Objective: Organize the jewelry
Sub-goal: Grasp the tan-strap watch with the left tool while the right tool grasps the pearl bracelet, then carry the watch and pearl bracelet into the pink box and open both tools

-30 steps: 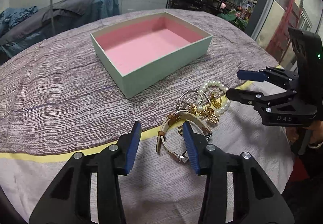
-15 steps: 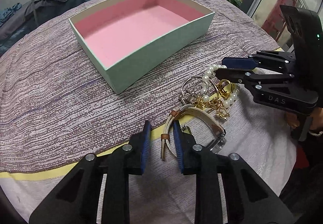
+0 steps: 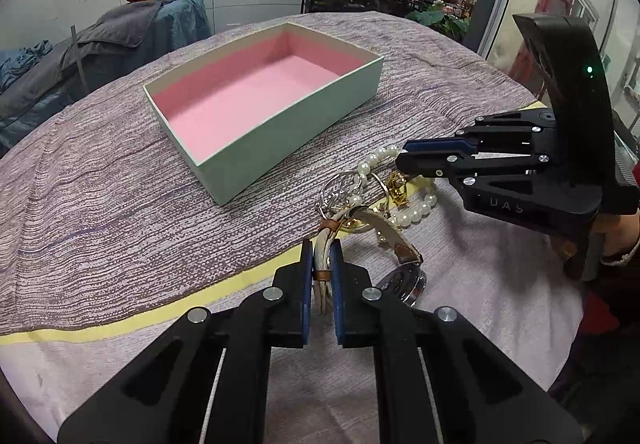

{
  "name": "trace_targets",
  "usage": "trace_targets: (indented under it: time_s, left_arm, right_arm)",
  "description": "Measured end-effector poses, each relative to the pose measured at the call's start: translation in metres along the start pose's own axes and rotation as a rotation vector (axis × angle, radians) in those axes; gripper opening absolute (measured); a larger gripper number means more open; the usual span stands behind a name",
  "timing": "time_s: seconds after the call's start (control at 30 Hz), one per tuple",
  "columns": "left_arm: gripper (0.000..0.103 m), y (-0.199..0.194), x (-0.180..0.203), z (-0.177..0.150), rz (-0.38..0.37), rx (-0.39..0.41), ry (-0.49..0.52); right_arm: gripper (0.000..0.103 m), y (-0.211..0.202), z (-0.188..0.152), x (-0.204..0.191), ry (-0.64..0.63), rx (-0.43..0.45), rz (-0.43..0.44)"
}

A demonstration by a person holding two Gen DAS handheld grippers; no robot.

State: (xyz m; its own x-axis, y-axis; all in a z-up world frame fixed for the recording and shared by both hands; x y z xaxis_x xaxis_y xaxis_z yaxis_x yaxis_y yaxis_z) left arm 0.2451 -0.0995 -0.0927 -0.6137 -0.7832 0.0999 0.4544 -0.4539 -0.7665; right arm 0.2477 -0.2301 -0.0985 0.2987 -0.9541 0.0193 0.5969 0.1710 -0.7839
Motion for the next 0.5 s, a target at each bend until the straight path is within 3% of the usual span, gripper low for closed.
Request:
trace_targets:
  time_s: [0.5]
  left_arm:
    - [0.009, -0.045, 0.007, 0.002, -0.006, 0.092, 0.001]
  right_arm:
    - [0.009, -0.061, 0.018, -0.024, -0.087, 0.166, 0.01]
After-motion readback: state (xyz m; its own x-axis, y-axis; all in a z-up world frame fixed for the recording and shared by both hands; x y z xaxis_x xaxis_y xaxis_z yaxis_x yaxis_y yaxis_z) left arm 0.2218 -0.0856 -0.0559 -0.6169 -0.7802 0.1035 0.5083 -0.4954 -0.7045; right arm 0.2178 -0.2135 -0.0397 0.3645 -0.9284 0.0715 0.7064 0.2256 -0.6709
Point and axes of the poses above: each gripper's, at about its wrist camera, not at the fingertips, and y roughly the way its jaws point, x to its right, z to its top, the point moved 4 cm from there along y, roughly the way its jaws point, and after that the axes turned 1 degree about z, right-handed, at the moved point
